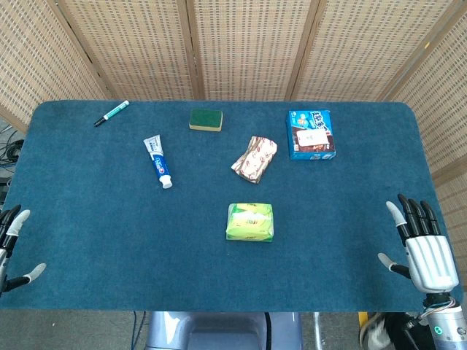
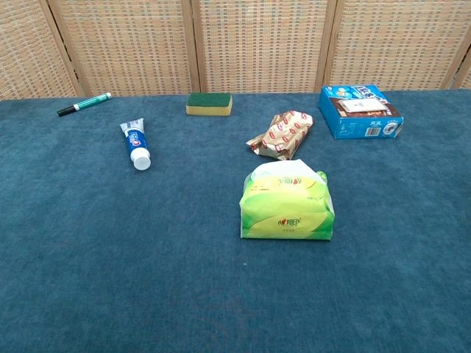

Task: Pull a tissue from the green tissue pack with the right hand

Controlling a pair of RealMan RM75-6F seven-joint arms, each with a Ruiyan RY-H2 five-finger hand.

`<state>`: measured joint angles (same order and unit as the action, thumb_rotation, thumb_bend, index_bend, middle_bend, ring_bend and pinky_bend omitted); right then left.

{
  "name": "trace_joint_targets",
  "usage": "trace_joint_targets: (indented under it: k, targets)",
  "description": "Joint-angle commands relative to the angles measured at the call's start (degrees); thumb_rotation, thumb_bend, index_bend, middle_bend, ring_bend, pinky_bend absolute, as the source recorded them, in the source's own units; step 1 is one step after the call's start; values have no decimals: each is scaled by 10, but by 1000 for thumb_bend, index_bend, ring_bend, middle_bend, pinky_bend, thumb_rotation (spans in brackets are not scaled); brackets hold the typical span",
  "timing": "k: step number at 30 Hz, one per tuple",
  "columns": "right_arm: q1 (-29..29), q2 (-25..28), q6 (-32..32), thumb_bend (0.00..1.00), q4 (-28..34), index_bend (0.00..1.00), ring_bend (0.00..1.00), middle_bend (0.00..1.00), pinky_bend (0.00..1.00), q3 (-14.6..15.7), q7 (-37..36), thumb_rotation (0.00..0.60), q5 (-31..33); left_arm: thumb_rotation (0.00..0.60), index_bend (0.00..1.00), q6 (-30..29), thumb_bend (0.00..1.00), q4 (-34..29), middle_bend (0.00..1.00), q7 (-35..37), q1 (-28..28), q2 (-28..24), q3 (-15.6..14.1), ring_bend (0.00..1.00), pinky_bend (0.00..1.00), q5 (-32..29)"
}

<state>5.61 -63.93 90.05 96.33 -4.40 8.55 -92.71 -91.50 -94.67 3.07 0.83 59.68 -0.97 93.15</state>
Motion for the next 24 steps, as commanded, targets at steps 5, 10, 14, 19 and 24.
trace_joint_targets:
  k: [5, 10, 14, 19, 24]
  targets:
    - [0, 1, -1, 0, 0, 0, 0, 0, 0, 2, 0, 600, -3, 600, 0, 4, 26, 1, 0, 9, 1, -3, -2, 0, 0, 0]
    - [8, 1, -10, 0, -2, 0, 0, 0, 0, -1, -7, 600, -6, 600, 0, 17, 27, 0, 0, 6, 6, -3, -1, 0, 0, -6]
    - [49, 5, -51, 0, -11, 15, 0, 0, 24, -17, -27, 600, -14, 600, 0, 30, 27, -1, 0, 3, 12, -1, 3, 0, 0, -18]
    - [127, 25, -158, 129, 1, 107, 13, 80, 121, -40, -82, 600, -6, 600, 0, 47, 28, -3, 0, -3, 19, 0, 11, 0, 0, -38]
    - [215, 8, -298, 156, 4, 171, 67, 162, 174, -72, -52, 600, 63, 600, 0, 57, 29, -5, 0, -5, 24, 0, 21, 0, 0, -60]
